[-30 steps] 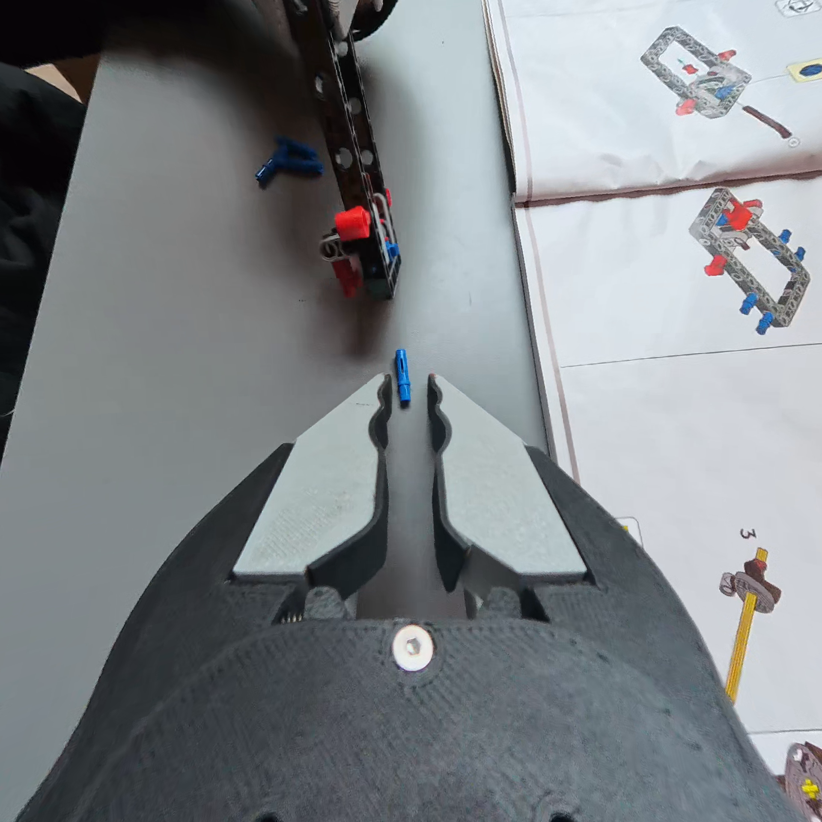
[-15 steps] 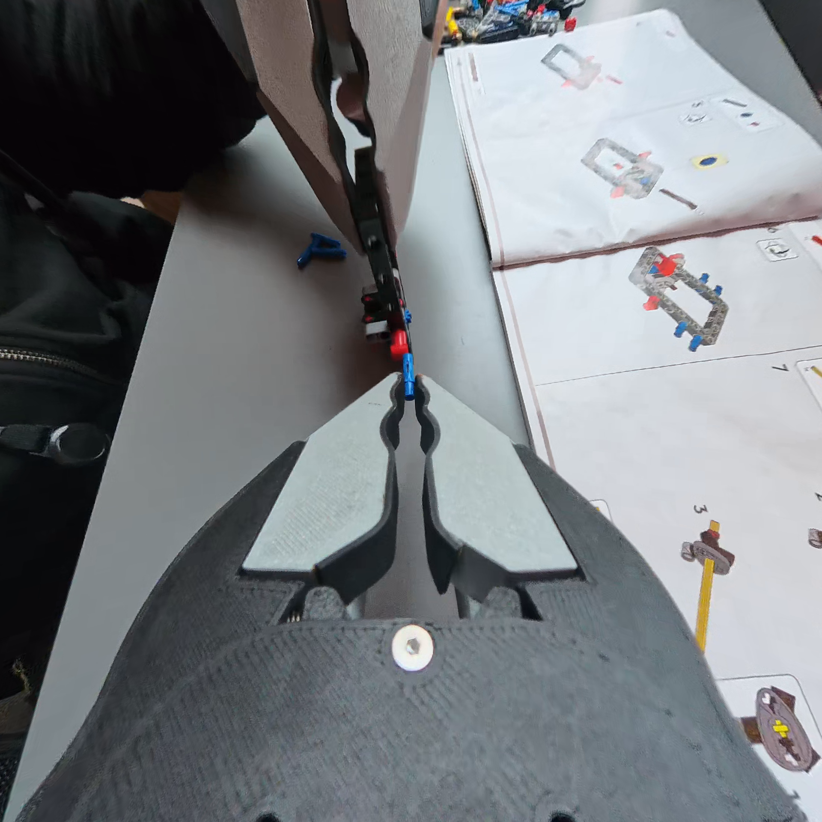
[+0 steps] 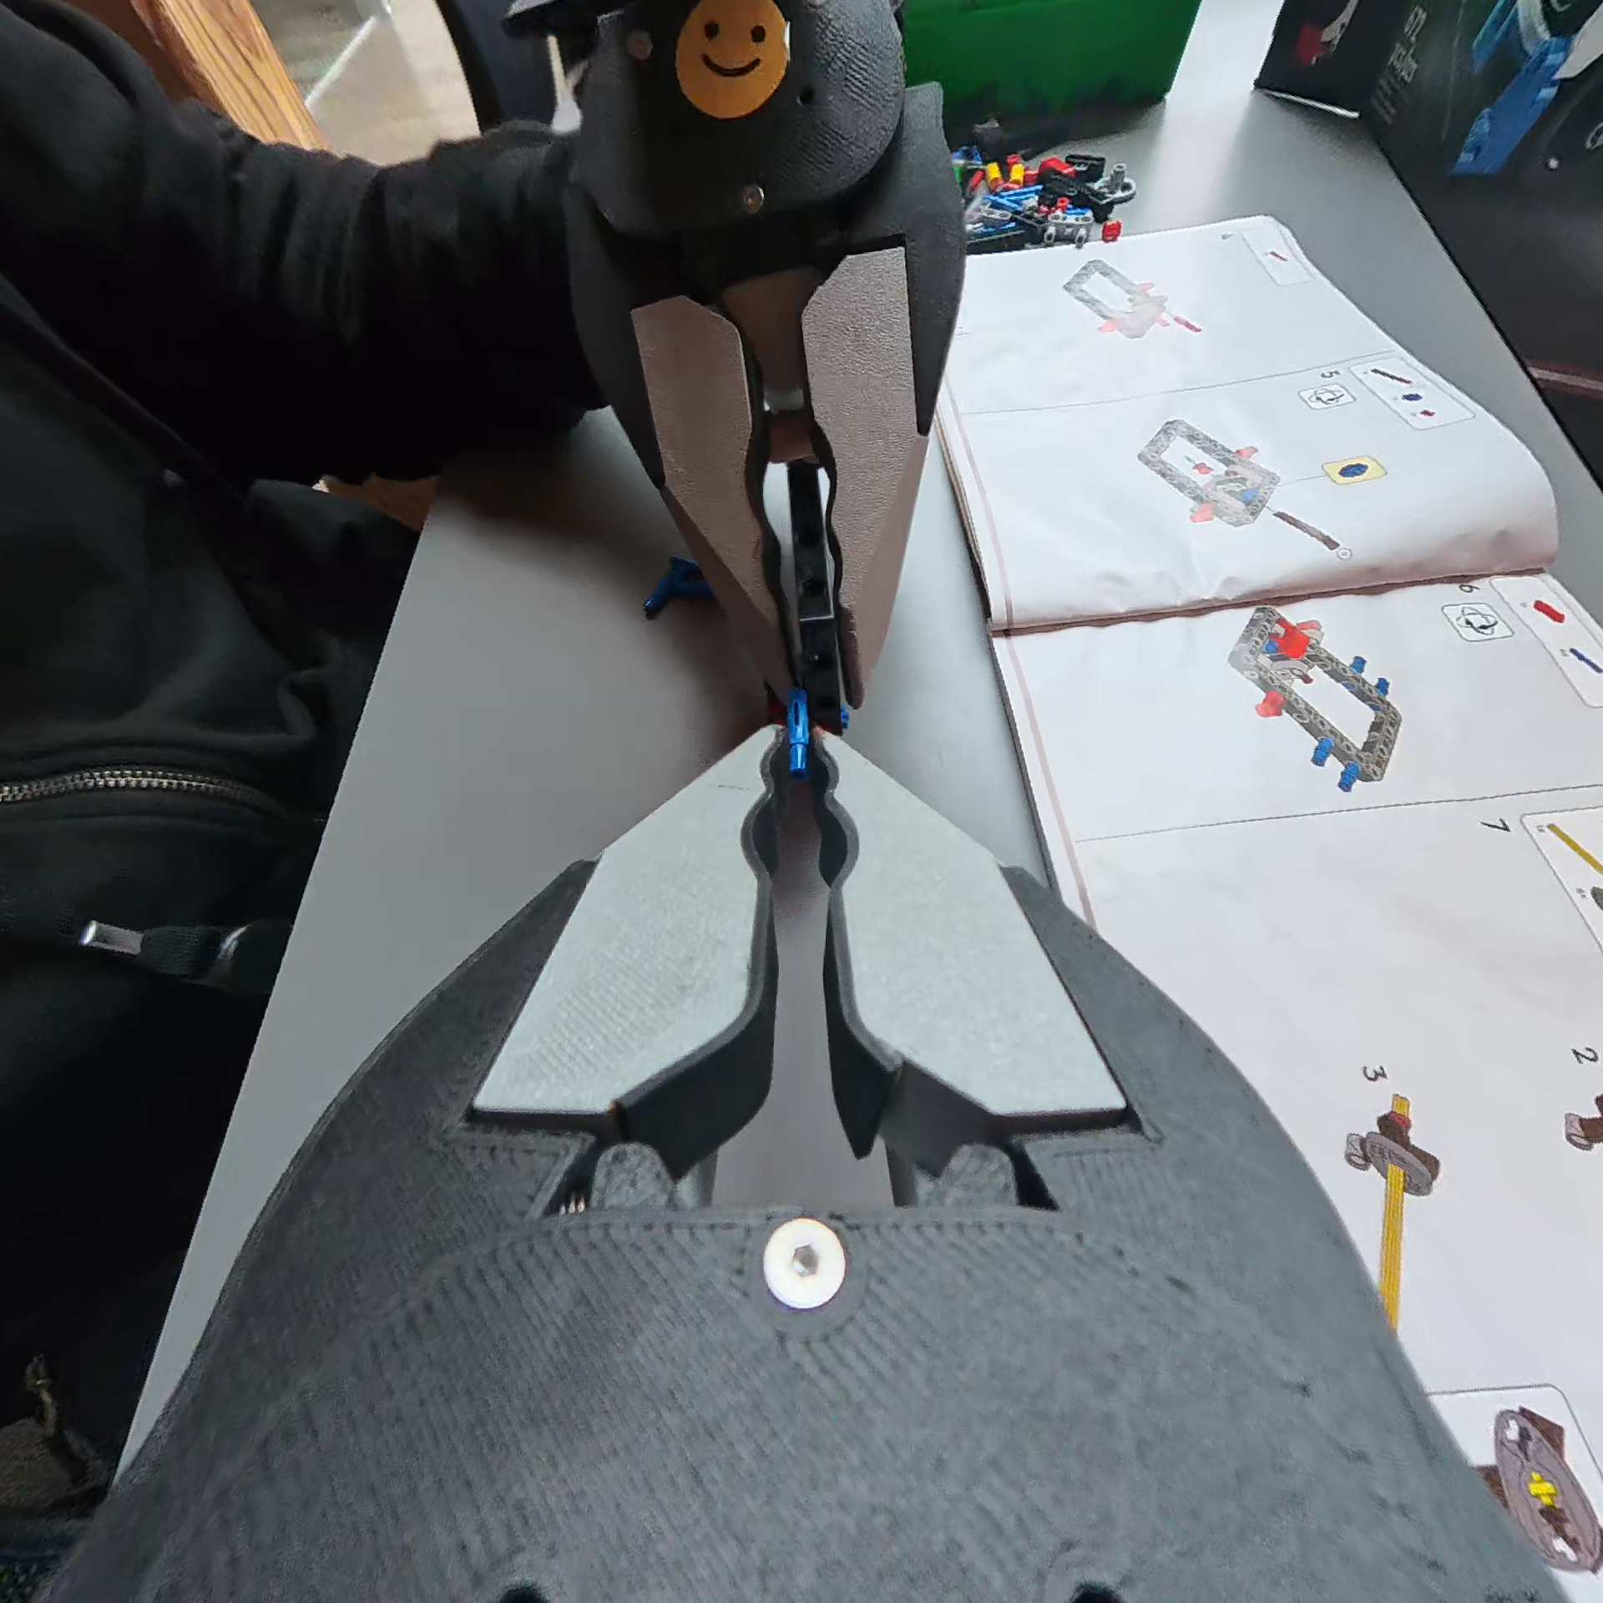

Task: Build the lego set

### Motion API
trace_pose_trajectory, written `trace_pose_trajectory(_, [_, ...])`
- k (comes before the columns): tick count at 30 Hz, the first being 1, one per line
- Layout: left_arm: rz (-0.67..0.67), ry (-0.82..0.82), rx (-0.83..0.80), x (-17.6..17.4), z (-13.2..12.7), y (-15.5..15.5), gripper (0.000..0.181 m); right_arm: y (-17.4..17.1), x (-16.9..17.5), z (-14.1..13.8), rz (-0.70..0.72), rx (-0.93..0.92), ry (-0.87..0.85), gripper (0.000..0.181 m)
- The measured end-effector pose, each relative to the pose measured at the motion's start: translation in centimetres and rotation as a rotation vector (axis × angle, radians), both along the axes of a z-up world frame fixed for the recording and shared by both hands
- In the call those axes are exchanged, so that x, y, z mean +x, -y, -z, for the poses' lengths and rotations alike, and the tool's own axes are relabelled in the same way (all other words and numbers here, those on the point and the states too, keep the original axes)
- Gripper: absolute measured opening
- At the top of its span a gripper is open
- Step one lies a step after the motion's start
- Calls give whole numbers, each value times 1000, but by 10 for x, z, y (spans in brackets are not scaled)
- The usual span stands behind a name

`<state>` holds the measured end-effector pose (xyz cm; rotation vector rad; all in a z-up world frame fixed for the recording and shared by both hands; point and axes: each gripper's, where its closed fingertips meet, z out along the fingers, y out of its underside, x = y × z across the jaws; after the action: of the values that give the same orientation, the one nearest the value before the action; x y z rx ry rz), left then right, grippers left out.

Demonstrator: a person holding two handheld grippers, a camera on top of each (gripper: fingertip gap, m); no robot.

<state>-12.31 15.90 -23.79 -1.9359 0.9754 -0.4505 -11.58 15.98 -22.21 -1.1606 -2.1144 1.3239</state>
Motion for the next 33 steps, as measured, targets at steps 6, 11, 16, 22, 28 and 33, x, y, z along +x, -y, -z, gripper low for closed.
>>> trace_pose_trajectory(6, [-3,64,18,0,-9,0,8,-2,-3,-3,26,-2,-16,1])
trace_pose_trajectory(11, [2,76,17,2,-7,-1,6,-1,-3,-3,28,-2,-19,1])
trace_pose_trajectory(16, [10,88,28,3,-11,0,6,-2,-3,-3,34,21,-25,1])
trace_pose_trajectory(22, [11,114,22,3,-11,0,5,0,-3,-6,32,25,-45,1])
trace_pose_trajectory(28, [11,126,22,3,-11,0,5,0,-3,-6,42,-13,-37,1])
trace_pose_trajectory(33, [12,158,-2,2,-11,1,6,1,-5,-3,42,-43,-18,1])
